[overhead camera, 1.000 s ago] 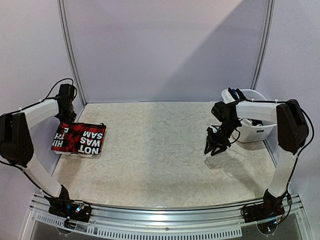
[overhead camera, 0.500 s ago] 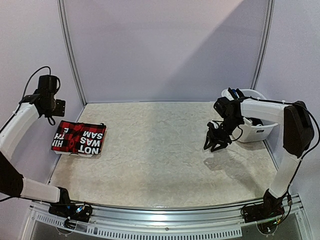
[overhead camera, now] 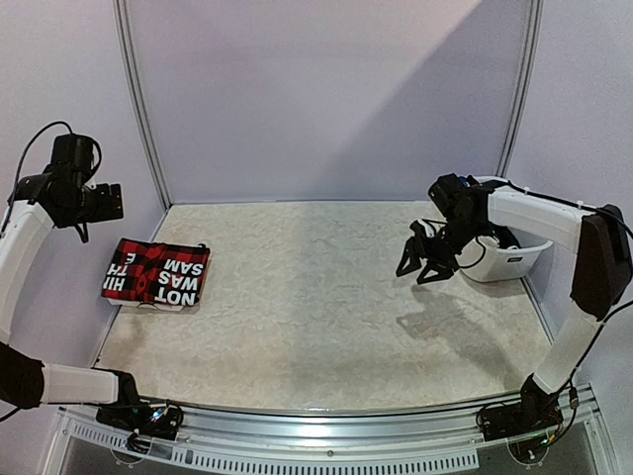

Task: Fold and stack the mixed laundry pile
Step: Reset both arms

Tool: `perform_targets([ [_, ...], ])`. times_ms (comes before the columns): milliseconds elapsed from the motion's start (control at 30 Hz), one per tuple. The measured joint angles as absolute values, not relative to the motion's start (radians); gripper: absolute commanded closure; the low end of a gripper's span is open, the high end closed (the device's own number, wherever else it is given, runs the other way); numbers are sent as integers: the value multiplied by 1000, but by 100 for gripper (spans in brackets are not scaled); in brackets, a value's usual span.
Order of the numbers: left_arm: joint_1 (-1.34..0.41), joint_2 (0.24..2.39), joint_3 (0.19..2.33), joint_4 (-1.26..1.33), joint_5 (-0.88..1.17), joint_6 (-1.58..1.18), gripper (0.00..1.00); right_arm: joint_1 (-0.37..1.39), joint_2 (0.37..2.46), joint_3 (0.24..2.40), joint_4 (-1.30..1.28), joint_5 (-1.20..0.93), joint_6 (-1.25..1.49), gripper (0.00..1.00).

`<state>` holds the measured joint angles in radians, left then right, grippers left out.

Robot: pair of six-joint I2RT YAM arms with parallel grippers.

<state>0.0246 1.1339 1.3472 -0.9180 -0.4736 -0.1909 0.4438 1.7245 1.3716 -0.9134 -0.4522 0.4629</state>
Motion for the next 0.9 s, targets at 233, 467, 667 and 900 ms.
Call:
perform_targets([
  [233,25,1098,1291,-928,-271,-266,0,444,1671,1429,-896,-448,473,21],
  [467,19,1086,1250,-931,-22,-315,0,444,1547,1436,-855,-436,489,2],
  [667,-52,1022,1167,-934,60,-339,0,444,1410,1441,-809,-379,497,1],
  [900,-166,937,1155,-933,77,-364,0,444,1249,1449,-748,-284,517,1],
])
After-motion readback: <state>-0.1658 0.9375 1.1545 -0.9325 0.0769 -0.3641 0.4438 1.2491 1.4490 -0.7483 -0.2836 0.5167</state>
